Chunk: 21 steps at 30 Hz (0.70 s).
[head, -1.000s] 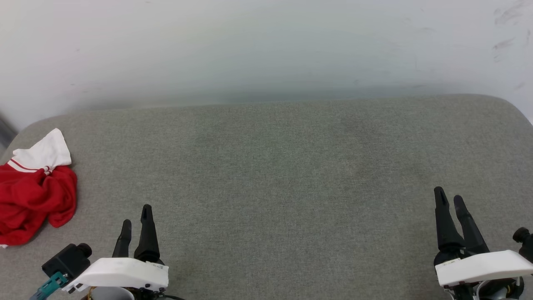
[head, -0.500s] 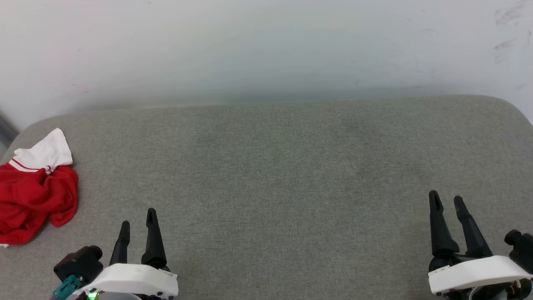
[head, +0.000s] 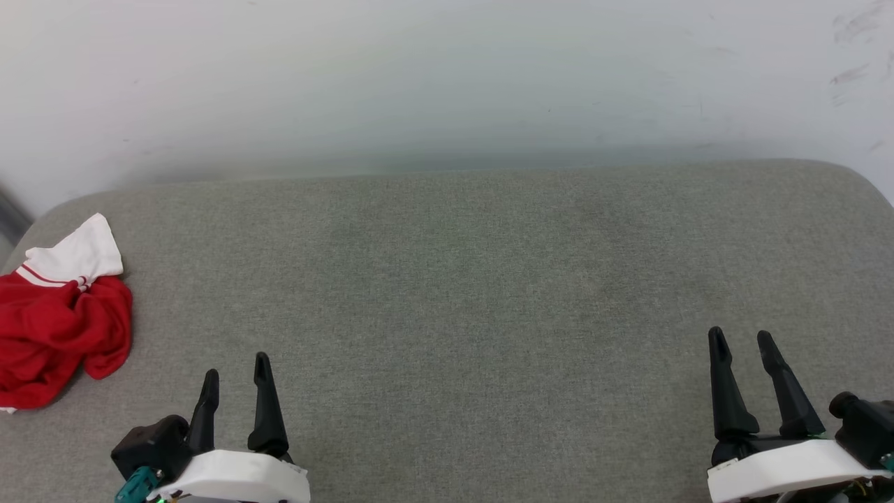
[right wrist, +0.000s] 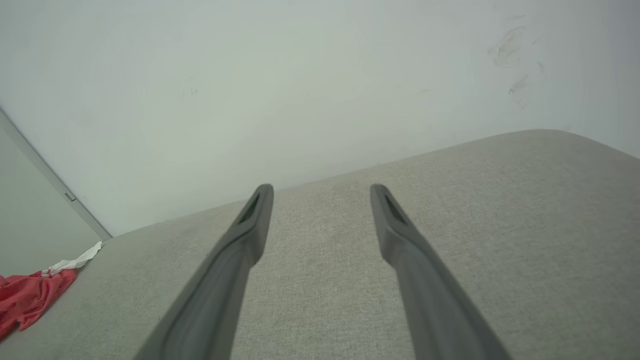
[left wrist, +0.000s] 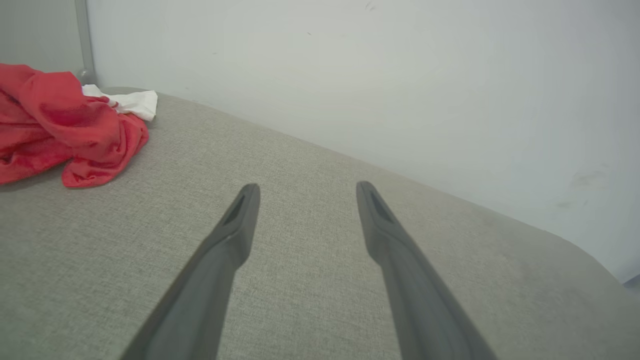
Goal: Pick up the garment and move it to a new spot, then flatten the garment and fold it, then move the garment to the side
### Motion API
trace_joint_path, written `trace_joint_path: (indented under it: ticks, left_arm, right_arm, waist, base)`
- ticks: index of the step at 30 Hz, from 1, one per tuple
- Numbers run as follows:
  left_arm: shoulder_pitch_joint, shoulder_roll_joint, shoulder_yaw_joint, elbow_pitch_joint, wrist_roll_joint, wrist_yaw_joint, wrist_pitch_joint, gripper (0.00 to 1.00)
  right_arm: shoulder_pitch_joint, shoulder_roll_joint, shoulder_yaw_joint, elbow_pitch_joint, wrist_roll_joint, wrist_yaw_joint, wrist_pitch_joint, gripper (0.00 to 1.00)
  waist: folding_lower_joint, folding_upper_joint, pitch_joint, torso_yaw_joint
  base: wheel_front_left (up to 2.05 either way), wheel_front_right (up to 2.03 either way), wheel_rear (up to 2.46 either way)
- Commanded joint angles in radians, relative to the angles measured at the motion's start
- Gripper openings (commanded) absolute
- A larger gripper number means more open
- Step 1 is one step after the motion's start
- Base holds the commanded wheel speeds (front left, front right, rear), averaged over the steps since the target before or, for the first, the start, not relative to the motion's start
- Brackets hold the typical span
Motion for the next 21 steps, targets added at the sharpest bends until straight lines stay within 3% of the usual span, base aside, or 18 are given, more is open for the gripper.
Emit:
trace_joint_path:
  ticks: [1,21]
  left_arm:
    - [0.007,0.002,-0.002,-0.01,0.028,-0.002,-0.01,1.0]
    - [0.028,0.002,-0.014,-0.008,0.187,-0.023,-0.055,1.0]
  right_arm:
    - [0.003,-0.001,0.001,-0.013,-0.029,0.0,-0.008,1.0]
    - [0.025,-0.001,0.004,-0.048,-0.193,0.0,-0.053,1.0]
  waist:
    - [0.0,-0.0001,0.0,0.0]
    - [0.0,-0.0001,-0.005,0.002]
  base:
    - [0.0,0.0,0.0]
    - [0.0,0.0,0.0]
